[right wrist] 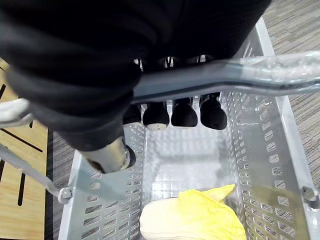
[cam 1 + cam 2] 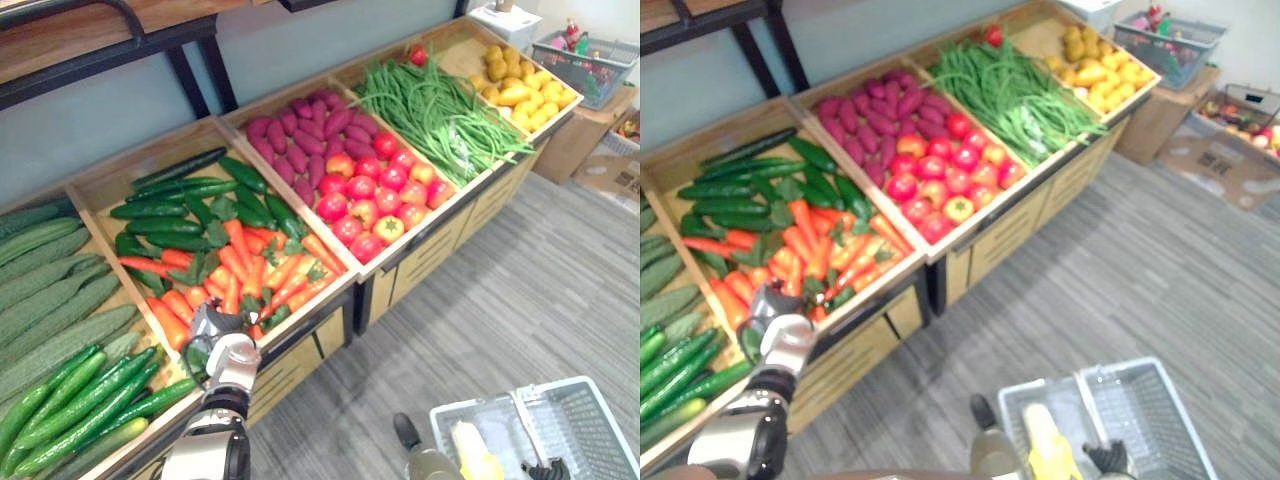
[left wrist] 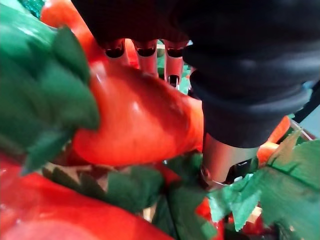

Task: Pick vegetable in the basket

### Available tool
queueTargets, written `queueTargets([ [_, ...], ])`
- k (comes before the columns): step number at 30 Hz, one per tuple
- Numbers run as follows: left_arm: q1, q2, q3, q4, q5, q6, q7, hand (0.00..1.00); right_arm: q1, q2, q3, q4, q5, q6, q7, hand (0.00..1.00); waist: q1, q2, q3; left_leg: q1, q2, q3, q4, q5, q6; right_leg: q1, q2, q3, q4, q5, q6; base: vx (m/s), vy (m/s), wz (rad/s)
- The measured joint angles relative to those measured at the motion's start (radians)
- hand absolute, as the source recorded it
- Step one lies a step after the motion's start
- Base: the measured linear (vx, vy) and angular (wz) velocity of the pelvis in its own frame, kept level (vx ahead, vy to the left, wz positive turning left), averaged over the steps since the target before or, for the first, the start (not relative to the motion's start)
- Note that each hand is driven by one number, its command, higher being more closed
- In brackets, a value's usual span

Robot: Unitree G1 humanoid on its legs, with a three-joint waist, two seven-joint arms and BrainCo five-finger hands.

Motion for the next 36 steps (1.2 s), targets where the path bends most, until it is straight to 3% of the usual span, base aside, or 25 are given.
queueTargets([
  [19, 0.015, -0.028, -0.063, 0.011, -0.003, 0.004, -0.044, 1.0, 0.01, 0.003, 0.008, 0.006, 0.0, -0.005, 0.002, 1.0, -0.01, -0.016, 0.006, 0.015, -0.003, -0.089, -0.001, 0.008, 0.007, 0.064, -0.023, -0.088, 0.007, -0.002, -0.001, -0.02, -0.023, 0.11],
  [32, -0.002, -0.021, -0.104, -0.258, 0.002, 0.003, -0.012, 1.0, 0.02, 0.026, -0.031, 0.015, 0.0, -0.002, -0.002, 1.0, 0.039, -0.022, 0.001, -0.013, -0.013, -0.181, -0.031, 0.058, 0.021, 0.078, -0.043, -0.174, 0.024, -0.003, -0.003, -0.03, -0.021, 0.2],
  [36, -0.001, -0.023, -0.116, -0.308, 0.012, 0.003, 0.001, 1.0, 0.026, 0.043, -0.039, 0.016, 0.0, 0.003, -0.002, 1.0, 0.04, -0.034, -0.016, -0.024, -0.013, -0.199, -0.057, 0.081, 0.022, 0.07, -0.043, -0.197, 0.023, -0.004, -0.004, -0.04, -0.028, 0.15],
])
